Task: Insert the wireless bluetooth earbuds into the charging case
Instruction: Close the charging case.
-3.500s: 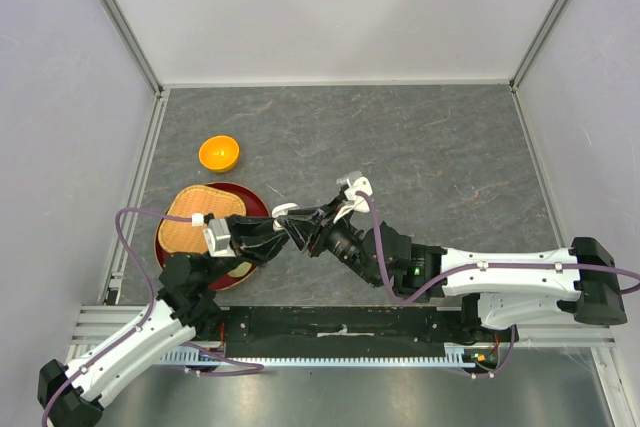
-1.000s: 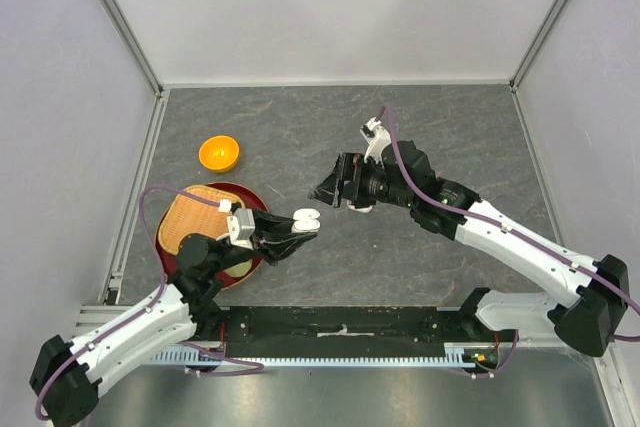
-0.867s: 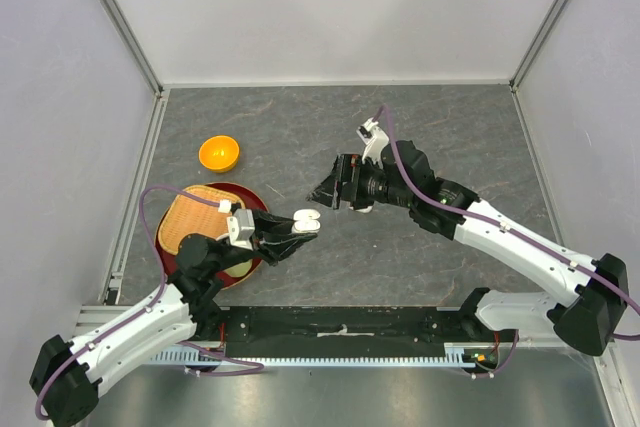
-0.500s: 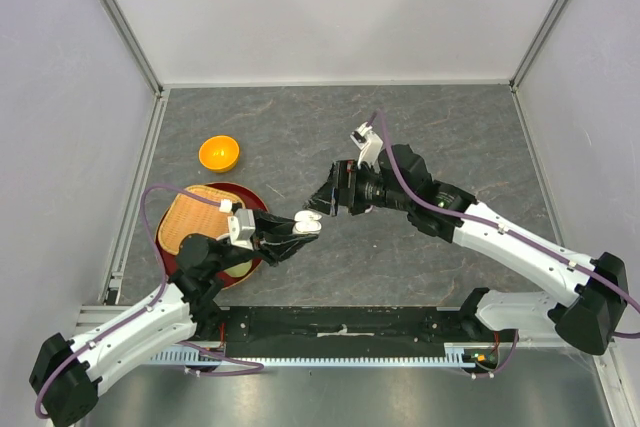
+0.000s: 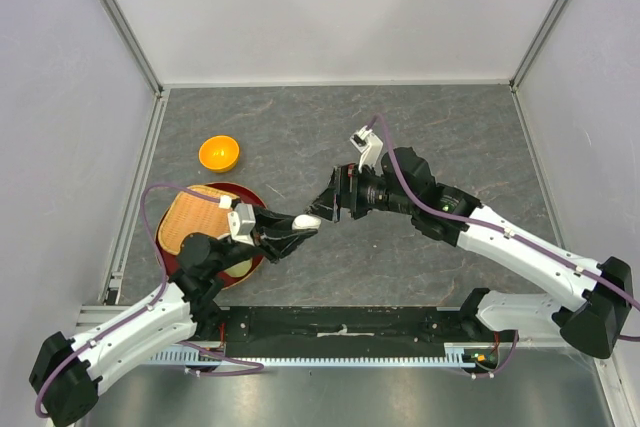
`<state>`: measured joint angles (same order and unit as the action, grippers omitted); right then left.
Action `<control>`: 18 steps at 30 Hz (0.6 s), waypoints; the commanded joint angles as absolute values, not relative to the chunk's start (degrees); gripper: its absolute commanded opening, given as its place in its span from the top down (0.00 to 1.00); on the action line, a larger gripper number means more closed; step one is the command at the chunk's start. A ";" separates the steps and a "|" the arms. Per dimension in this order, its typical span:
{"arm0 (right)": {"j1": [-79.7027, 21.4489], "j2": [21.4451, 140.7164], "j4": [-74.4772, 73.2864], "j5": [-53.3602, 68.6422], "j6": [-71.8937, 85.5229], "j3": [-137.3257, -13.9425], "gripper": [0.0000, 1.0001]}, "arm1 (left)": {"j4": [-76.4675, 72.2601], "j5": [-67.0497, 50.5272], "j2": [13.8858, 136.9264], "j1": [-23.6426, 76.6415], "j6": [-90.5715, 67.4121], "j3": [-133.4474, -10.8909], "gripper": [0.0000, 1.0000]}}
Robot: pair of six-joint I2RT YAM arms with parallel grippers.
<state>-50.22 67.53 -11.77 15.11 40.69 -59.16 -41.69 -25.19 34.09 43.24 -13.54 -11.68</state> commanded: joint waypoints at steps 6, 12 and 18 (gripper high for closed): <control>-51.06 65.39 -16.26 12.31 37.53 -59.41 0.02 | -41.14 -20.40 35.42 43.15 -18.19 -15.55 0.98; -51.06 62.58 -19.15 -3.57 43.49 -57.48 0.02 | -31.31 -18.20 38.57 43.24 -23.02 -19.50 0.98; -50.89 57.40 -25.39 -21.25 54.48 -53.97 0.02 | -14.62 -17.49 46.39 43.24 -26.98 -27.85 0.98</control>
